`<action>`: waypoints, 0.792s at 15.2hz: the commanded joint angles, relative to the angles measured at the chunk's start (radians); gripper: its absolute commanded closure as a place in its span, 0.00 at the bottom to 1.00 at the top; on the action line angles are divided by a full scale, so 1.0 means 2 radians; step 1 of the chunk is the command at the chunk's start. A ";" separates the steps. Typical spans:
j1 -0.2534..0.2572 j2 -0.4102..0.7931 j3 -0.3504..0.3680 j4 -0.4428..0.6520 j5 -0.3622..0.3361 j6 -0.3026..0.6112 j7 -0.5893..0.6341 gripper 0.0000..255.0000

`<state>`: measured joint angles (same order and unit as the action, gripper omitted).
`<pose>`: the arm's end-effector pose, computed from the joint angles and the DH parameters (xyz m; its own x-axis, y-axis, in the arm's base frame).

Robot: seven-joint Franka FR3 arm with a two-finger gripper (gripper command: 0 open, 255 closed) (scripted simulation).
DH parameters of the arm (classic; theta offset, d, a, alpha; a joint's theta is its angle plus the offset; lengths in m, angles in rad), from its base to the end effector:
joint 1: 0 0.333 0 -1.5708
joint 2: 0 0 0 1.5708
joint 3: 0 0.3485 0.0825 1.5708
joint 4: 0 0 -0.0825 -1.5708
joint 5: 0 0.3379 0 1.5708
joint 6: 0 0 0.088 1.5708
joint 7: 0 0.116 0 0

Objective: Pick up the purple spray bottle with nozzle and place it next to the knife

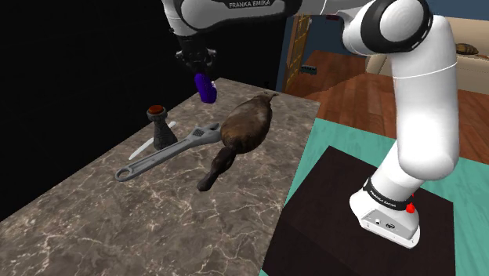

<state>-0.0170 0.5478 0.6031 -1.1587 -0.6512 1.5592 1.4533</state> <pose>0.6373 0.2006 0.5424 0.5879 -0.7369 0.3337 -0.7996 -0.5918 0.1018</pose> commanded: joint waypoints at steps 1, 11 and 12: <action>0.036 0.053 -0.009 0.066 -0.021 -0.017 0.004 1.00; 0.066 0.113 -0.022 0.103 -0.040 0.002 0.019 1.00; 0.063 0.112 -0.022 0.094 -0.040 0.008 0.022 1.00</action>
<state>0.1227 0.7714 0.5633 -0.9429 -0.7295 1.5605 1.4910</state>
